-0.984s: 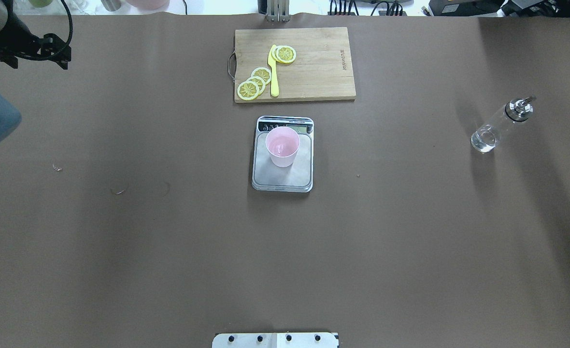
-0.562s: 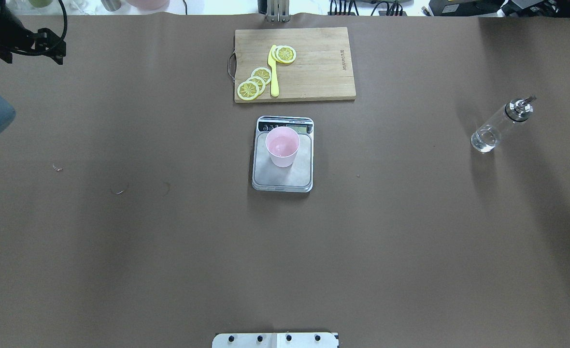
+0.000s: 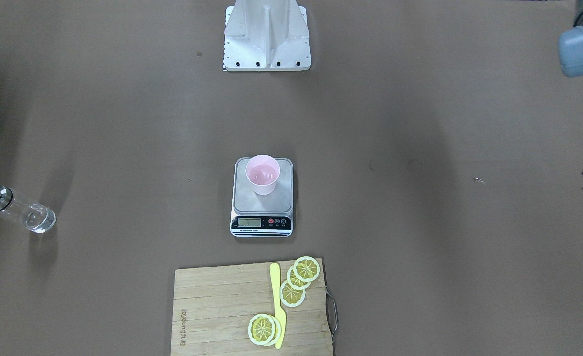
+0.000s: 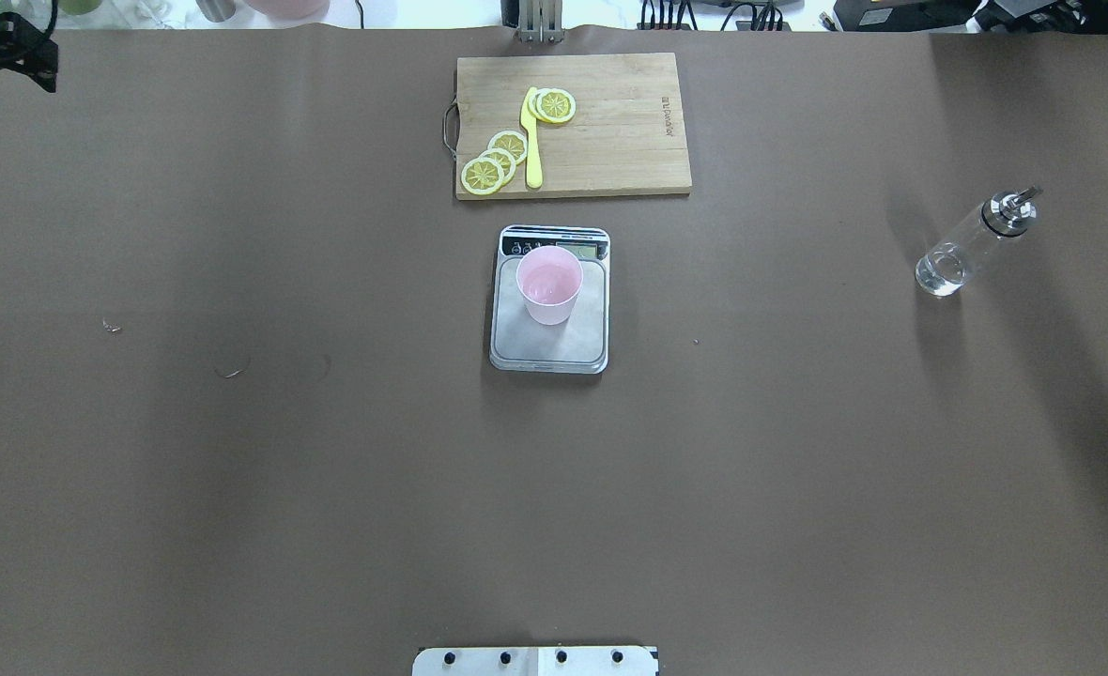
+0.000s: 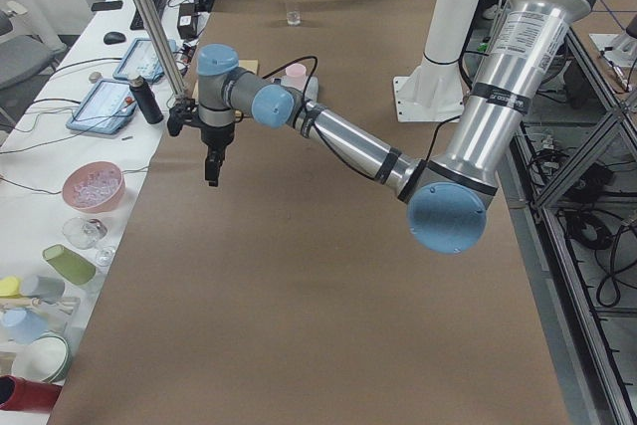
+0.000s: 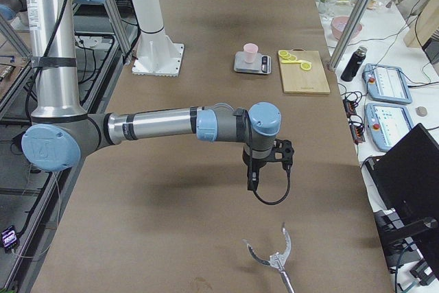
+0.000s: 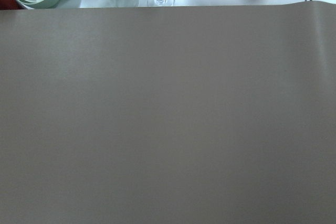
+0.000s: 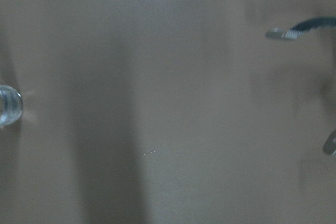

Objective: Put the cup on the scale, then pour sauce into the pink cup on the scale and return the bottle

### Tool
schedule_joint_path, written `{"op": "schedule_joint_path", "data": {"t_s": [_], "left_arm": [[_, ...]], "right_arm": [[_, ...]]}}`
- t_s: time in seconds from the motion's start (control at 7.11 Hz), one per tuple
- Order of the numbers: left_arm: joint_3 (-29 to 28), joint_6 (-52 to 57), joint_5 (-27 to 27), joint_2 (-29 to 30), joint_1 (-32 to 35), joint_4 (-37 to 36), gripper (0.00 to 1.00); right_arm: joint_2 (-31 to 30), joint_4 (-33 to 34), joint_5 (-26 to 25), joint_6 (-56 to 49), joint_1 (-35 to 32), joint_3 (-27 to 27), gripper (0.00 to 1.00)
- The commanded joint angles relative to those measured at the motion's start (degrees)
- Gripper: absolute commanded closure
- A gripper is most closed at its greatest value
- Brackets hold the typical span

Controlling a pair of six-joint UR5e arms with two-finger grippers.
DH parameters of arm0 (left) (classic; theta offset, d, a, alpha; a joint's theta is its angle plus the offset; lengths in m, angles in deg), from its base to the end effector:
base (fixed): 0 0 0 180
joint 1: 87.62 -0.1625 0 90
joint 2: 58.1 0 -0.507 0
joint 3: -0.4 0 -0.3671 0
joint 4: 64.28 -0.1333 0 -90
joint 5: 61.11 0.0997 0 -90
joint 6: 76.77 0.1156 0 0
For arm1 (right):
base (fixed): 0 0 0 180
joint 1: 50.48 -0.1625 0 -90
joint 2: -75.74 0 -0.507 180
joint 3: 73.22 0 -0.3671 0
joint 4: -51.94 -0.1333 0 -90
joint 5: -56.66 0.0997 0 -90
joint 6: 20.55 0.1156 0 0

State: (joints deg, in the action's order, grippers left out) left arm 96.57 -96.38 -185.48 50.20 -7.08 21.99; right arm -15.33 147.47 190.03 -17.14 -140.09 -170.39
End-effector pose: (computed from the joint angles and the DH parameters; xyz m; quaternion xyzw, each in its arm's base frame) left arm 0.0348 -0.6231 0.5457 0.0935 0.3245 -0.0302 0.9408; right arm 0.0508 -0.4564 0.7134 -0.0076 -0.3694 0.0226 0.9289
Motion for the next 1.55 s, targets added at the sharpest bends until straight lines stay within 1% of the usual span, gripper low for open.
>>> {"op": "schedule_joint_path", "data": {"t_s": [0.0, 0.14, 0.28, 0.56, 1.41], "left_arm": [[-3.6, 11.8, -3.2, -5.0, 8.0, 0.5, 0.01], [-3.8, 11.9, -7.1, -6.5, 8.2, 0.0, 0.01], [-3.8, 12.0, -8.0, -8.7, 9.1, 0.3, 0.01], [-4.0, 12.0, -8.0, -10.5, 9.7, 0.7, 0.01], [-5.3, 12.0, -8.0, -10.5, 10.2, 0.1, 0.01]], "right_arm": [[-2.8, -4.7, 0.5, 0.3, 0.0, 2.2, 0.0], [-3.0, -4.7, 1.8, 0.3, -0.3, 3.0, 0.0], [-3.4, -4.6, 3.3, 0.3, -0.8, 3.2, 0.0], [-3.6, -4.6, 3.7, 0.3, -1.4, 3.1, 0.0], [-2.9, -4.4, 3.6, 0.4, -1.4, 2.5, 0.0]]}}
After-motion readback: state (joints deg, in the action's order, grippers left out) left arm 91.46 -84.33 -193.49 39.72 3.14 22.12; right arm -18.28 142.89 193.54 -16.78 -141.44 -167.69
